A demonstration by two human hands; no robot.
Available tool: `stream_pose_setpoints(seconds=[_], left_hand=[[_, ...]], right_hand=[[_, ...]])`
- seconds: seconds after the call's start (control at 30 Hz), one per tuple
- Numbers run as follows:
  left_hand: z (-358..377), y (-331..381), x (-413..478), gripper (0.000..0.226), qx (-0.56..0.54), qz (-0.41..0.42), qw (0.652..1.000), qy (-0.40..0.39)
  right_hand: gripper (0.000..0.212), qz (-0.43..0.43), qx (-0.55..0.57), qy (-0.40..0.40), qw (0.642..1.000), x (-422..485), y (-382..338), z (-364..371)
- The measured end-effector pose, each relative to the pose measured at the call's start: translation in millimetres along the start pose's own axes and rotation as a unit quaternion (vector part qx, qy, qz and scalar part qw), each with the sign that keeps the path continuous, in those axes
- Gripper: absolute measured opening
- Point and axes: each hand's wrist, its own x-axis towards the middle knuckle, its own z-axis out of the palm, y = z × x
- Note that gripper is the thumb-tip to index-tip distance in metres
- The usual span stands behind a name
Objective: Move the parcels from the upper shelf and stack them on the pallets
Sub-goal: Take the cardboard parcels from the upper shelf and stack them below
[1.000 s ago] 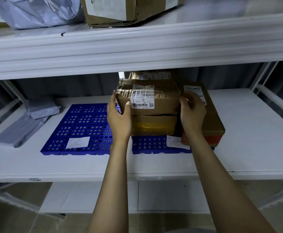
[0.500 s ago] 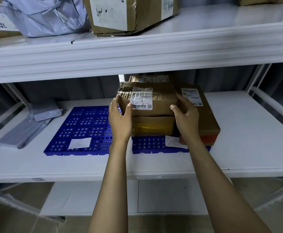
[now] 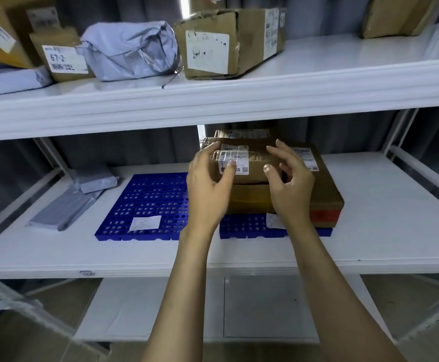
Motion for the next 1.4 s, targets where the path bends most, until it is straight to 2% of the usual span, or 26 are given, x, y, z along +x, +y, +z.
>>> stream_pose_setpoints(seconds=[0.13,0.37,0.53,0.73,0.87,1.13,1.27,1.4], left_hand=[[-22.9,33.4,-5.4,0.034,0.018,0.092,0.996,0.015],[-61.5,64.8,-6.7,0.025,0.029,0.149,0.986,0.065],[-88.5,89.6,5.3,0.024,0.029,0.185,0.977,0.1],[-119.7,111.3,37.2,0.031,0.094,0.22,0.964,0.12],[-127.7,114.8,59.7,0.03,0.146,0.24,0.954,0.108],[-128.7,103.0,92.1,0.038,0.241,0.207,0.946,0.067],[-116.1,98.3,98.0,0.041,0.226,0.206,0.952,0.027],[-97.8,98.2,102.2,0.041,0.212,0.212,0.954,0.005]], right_hand=[[0.031,-0.088,-0.001,0.039,0.995,-11.7,-37.5,2.6],[0.026,-0.177,0.051,0.131,0.974,-25.3,-101.8,1.8],[0.023,-0.191,0.079,0.173,0.963,-19.6,-140.2,3.9],[0.024,-0.239,0.072,0.145,0.957,-0.3,-186.0,43.3],[0.028,-0.271,0.005,0.113,0.956,13.7,-201.0,81.4],[0.034,-0.223,-0.181,0.127,0.949,44.7,-199.7,99.6],[0.042,-0.179,-0.267,0.127,0.939,52.9,-192.7,91.0],[0.058,-0.099,-0.327,0.135,0.93,62.4,-190.1,77.5]])
